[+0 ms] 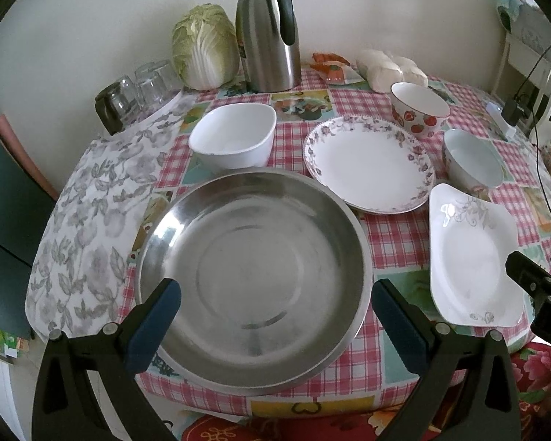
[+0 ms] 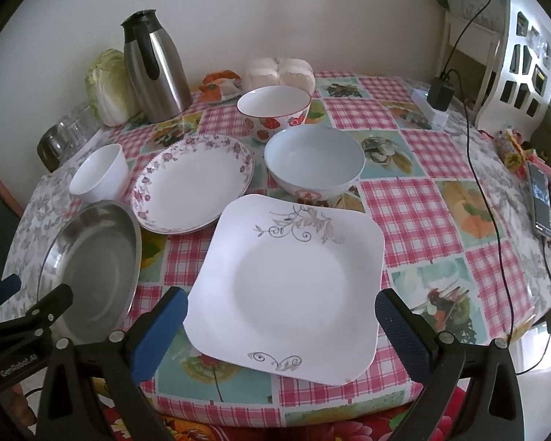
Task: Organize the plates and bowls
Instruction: 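Move both tools toward the rim of the large steel pan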
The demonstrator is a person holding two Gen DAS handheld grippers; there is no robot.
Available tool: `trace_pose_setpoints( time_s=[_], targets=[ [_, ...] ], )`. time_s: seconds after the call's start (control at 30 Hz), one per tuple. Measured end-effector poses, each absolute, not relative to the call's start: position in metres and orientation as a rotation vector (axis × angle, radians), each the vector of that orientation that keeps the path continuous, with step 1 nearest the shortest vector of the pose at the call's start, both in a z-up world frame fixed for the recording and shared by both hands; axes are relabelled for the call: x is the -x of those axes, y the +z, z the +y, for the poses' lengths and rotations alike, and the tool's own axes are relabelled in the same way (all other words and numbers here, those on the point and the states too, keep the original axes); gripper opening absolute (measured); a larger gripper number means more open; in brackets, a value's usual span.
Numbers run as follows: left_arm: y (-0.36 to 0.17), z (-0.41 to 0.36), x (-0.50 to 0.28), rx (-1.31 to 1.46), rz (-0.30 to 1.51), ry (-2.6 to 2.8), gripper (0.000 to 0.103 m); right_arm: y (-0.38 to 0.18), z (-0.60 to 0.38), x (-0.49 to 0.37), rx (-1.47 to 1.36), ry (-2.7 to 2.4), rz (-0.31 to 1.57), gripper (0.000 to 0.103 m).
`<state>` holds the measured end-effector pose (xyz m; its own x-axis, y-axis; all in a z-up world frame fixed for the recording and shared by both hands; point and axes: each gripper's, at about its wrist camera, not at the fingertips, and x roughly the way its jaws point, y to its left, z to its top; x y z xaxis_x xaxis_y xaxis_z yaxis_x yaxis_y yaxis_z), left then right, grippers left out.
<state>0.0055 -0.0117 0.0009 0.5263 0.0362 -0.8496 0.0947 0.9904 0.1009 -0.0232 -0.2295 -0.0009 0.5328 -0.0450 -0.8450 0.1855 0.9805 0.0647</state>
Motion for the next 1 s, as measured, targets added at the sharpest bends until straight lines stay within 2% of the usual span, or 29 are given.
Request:
trace_pose_setpoints(
  time_s=[1.0],
  targets=[
    [0.0046,-0.0029,-0.0103,-0.093,1.013,-0.039,0.103,0.0055,-0.2219,0.0188,-0.114,-0.134,0.985,0.103]
  ],
)
